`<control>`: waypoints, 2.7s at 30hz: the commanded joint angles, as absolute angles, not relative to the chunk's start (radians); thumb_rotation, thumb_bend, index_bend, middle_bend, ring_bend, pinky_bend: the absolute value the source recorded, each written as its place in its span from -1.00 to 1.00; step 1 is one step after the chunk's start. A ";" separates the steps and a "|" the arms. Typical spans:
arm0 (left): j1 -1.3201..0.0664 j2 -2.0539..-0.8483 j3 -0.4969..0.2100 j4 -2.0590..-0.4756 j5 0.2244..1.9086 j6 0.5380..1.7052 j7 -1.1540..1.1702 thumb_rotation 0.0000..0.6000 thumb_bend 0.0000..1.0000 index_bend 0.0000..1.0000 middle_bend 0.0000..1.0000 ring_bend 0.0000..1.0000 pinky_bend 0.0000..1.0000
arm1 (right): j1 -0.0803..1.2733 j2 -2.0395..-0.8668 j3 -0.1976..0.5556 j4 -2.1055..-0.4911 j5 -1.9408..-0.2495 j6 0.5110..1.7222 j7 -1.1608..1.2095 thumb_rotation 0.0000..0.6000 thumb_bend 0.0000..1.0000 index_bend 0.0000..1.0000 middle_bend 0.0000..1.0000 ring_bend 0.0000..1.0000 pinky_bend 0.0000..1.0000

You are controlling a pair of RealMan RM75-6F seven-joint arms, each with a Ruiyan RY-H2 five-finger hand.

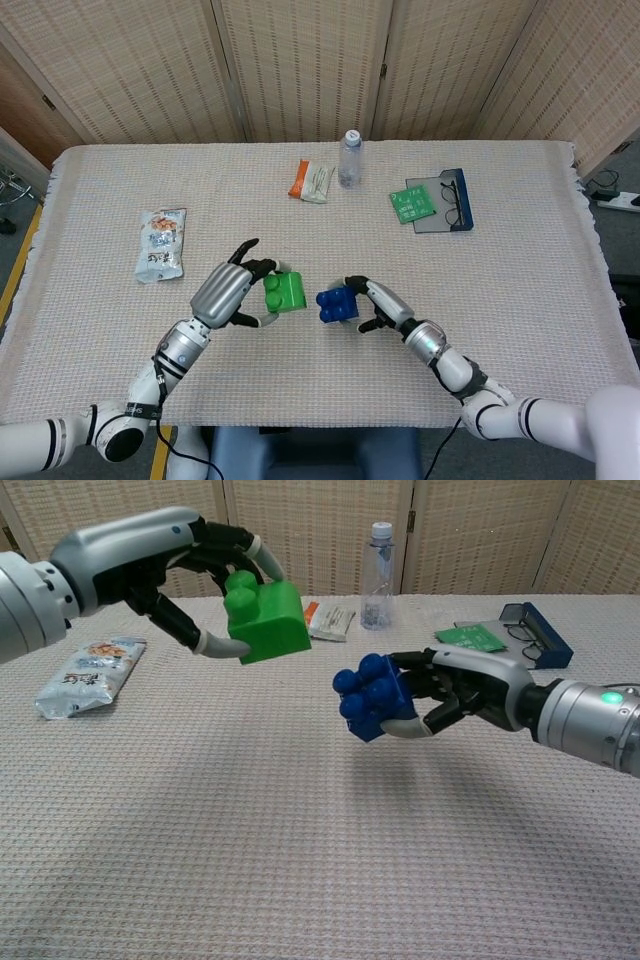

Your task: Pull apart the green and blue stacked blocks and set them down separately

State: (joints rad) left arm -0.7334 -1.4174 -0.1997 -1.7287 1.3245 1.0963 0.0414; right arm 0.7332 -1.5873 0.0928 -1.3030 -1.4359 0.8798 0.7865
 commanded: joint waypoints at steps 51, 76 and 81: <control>-0.667 -1.536 -0.075 -1.386 1.418 0.967 -0.191 1.00 -0.53 -1.00 -1.00 -1.00 -1.00 | 0.595 -1.194 0.042 -1.568 -1.345 0.832 0.273 1.00 -0.24 -1.00 -1.00 -1.00 -1.00; -0.252 -1.236 0.004 -1.513 1.339 1.454 0.213 1.00 -0.49 -0.98 -1.00 -1.00 -1.00 | 0.130 -1.182 0.071 -1.683 -1.167 1.576 -0.386 1.00 -0.26 -1.00 -1.00 -1.00 -1.00; -0.237 -1.201 -0.022 -1.526 1.354 1.473 0.149 1.00 -0.49 -0.96 -1.00 -1.00 -1.00 | 0.123 -1.156 0.090 -1.675 -1.164 1.546 -0.334 1.00 -0.26 -1.00 -1.00 -1.00 -1.00</control>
State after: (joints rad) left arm -0.2477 -1.2179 -0.0102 -1.5266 1.3442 1.4681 0.1758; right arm 0.1291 -1.1645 0.0833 -1.6765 -1.1568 1.5562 -0.3473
